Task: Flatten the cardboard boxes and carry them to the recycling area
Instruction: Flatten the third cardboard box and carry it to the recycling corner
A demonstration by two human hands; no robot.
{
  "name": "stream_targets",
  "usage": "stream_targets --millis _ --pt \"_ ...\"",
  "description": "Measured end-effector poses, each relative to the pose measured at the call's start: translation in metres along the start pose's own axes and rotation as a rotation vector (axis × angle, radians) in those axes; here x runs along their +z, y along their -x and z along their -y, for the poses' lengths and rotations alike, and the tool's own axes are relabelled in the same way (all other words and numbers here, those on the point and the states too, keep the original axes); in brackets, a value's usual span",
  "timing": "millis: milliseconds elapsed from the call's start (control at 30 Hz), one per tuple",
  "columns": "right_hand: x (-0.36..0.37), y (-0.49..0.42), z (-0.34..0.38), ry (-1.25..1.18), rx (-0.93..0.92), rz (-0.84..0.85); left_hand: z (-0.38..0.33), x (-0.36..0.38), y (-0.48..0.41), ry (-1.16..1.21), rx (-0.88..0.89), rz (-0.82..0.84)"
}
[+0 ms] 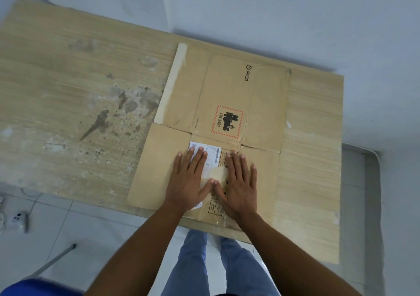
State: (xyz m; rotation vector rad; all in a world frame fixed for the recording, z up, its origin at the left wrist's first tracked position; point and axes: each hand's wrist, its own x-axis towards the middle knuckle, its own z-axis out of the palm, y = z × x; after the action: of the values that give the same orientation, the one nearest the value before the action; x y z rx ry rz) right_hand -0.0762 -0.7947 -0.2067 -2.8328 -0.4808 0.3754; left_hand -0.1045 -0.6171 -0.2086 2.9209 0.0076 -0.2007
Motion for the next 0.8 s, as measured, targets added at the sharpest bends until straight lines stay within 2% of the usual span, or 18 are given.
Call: stream_targets --millis 200,500,667,800 --pt "-0.024 -0.058 -0.001 -0.164 -0.053 -0.142 0.007 -0.035 -0.072 -0.004 0.029 -0.163" --pt "-0.041 -0.204 -0.021 -0.146 0.048 -0.110 0.013 -0.028 -0.216 0.021 -0.062 -0.069" --pt "-0.030 -0.204 -0.023 -0.029 0.067 -0.178 0.021 -0.010 -0.224 -0.012 -0.039 -0.142" --pt "-0.033 -0.206 -0.019 -0.016 0.094 -0.173 0.019 -0.015 -0.225 -0.003 -0.048 -0.125"
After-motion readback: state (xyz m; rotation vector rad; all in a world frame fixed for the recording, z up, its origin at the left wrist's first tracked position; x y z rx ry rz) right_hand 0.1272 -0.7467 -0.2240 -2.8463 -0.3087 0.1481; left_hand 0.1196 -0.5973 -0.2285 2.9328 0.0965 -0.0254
